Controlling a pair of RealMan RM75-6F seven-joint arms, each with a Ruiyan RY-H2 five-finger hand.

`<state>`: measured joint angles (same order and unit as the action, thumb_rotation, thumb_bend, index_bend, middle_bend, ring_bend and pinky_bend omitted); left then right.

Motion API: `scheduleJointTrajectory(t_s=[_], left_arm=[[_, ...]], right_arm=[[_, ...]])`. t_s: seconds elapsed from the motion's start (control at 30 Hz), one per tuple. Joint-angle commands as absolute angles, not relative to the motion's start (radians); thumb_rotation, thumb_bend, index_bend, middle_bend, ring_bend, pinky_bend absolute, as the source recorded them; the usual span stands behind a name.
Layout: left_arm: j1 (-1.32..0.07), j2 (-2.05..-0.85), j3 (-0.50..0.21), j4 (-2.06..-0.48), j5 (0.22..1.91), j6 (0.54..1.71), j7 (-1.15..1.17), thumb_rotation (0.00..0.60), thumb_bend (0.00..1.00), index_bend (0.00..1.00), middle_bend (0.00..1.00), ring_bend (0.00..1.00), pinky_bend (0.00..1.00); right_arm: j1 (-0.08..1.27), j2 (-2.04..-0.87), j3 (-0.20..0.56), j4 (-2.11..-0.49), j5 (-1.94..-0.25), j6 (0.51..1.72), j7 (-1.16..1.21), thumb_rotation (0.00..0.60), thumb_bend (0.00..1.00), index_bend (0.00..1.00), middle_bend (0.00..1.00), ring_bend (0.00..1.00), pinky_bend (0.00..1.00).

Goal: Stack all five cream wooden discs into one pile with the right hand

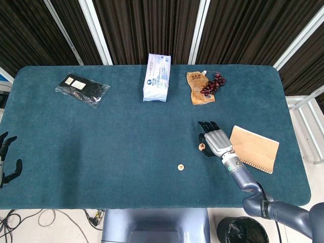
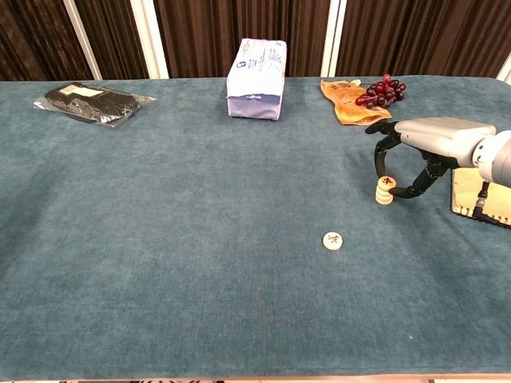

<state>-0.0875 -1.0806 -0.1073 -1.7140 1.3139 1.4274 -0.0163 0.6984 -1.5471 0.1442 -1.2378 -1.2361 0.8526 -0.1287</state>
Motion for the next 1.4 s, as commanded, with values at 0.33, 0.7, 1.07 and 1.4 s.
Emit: scheduleJointTrajectory(t_s=[0.33,0.7,1.07,1.4], left_arm=[[-0.088,-1.08,-0.107,-1.715,1.313,1.426,-0.015,0.6,0.48,0.16,0.0,0.0,0.0],[-0.088,-1.08,-0.107,-1.715,1.31,1.425,-0.013,0.6,0.48,0.16,0.0,0.0,0.0],[-0.088,-1.079,-0.108,-1.717,1.308,1.425,-0.013,0.6,0.48,0.16,0.0,0.0,0.0],[-0.087,-1.079,-0.108,-1.719,1.309,1.425,-0.016,0.6,0.48,0.16,0.0,0.0,0.0]], right_arm=[[0.699,-1.545,0.143,-1.242,-1.233,0.853,-0.135,0.6,0.4,0.49,0.0,0.0,0.0],[0.699,-1.542,0.143,-1.246,-1.229,0.855,-0.141,0.6,0.4,0.46,0.0,0.0,0.0],[0.698,-1.53,0.147,-1.263,-1.23,0.864,-0.144,0.6,0.4,0.45,0.0,0.0,0.0],[0.695,-1.455,0.153,-1.412,-1.269,0.908,-0.168,0.6,0.4,0.41,0.0,0.0,0.0]])
